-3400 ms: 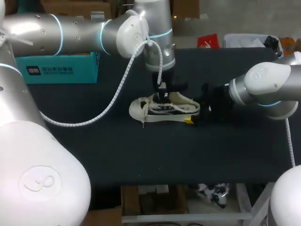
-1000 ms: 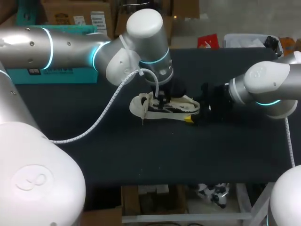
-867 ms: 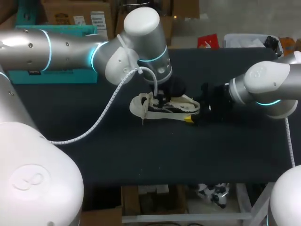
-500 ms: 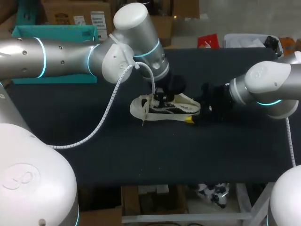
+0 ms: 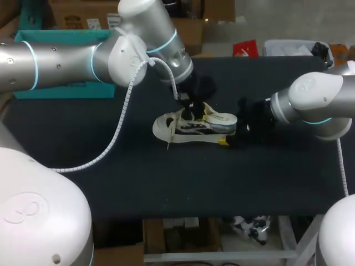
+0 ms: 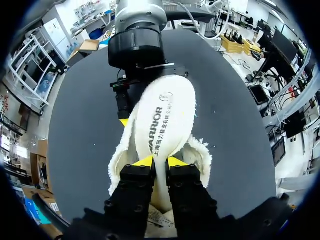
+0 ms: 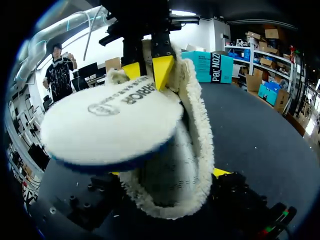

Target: Open the shoe tongue, take the insole out of the shoe, put the insole back into the shoe, and pack the shoe into the shoebox

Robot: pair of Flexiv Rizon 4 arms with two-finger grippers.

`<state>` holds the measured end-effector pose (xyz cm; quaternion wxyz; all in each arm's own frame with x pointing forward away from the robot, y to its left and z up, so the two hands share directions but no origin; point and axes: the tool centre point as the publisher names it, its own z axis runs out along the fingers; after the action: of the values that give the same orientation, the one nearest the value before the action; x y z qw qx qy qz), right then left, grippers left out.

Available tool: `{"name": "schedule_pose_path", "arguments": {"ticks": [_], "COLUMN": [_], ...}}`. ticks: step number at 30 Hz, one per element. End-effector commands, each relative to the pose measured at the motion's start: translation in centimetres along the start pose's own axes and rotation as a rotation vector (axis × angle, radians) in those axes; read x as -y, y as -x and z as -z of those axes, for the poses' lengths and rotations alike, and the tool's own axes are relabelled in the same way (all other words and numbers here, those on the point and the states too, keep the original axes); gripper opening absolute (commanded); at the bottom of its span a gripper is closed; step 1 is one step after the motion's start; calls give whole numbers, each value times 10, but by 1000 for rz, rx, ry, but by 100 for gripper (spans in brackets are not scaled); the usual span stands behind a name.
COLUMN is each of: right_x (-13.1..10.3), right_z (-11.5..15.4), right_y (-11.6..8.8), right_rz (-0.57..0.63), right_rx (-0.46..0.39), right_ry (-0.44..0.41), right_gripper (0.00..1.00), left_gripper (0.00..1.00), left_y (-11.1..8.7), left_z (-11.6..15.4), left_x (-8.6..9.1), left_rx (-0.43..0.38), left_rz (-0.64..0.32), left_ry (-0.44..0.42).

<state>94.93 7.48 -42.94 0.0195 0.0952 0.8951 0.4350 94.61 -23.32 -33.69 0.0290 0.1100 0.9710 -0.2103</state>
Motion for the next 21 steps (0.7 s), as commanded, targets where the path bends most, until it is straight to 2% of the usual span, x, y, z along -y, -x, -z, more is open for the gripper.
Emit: {"name": "schedule_pose_path", "arguments": {"ticks": [1, 7, 8, 9, 11, 12, 13, 14, 17, 21], "right_x": [3, 3, 3, 3, 3, 3, 3, 3, 3, 3], "right_z": [-4, -4, -4, -4, -4, -4, -4, -4, -4, -4], "right_y": [1, 1, 1, 1, 1, 1, 1, 1, 1, 1], "right_rz": [0, 0, 0, 0, 0, 0, 0, 0, 0, 0], "right_rx": [-2, -2, -2, -2, -2, -2, -2, -2, -2, -2], "right_ry": [2, 2, 2, 2, 2, 2, 2, 2, 2, 2], "right_gripper": [0, 0, 0, 0, 0, 0, 0, 0, 0, 0], "left_gripper": [0, 0, 5, 32, 55, 81, 91, 94, 96, 93], "left_y": [-2, -2, -2, -3, -4, -5, -6, -7, -12, -16], "left_z": [9, 3, 2, 3, 5, 8, 10, 12, 17, 18], "left_x": [-2, -1, 0, 1, 3, 5, 6, 7, 12, 16], "left_rx": [-7, -27, -27, -26, -12, -3, 11, 17, 53, 95], "left_rz": [2, 19, 20, 22, 25, 26, 29, 29, 23, 26], "left_ry": [-23, -23, -24, -26, -33, -38, -43, -47, -52, -49]}}
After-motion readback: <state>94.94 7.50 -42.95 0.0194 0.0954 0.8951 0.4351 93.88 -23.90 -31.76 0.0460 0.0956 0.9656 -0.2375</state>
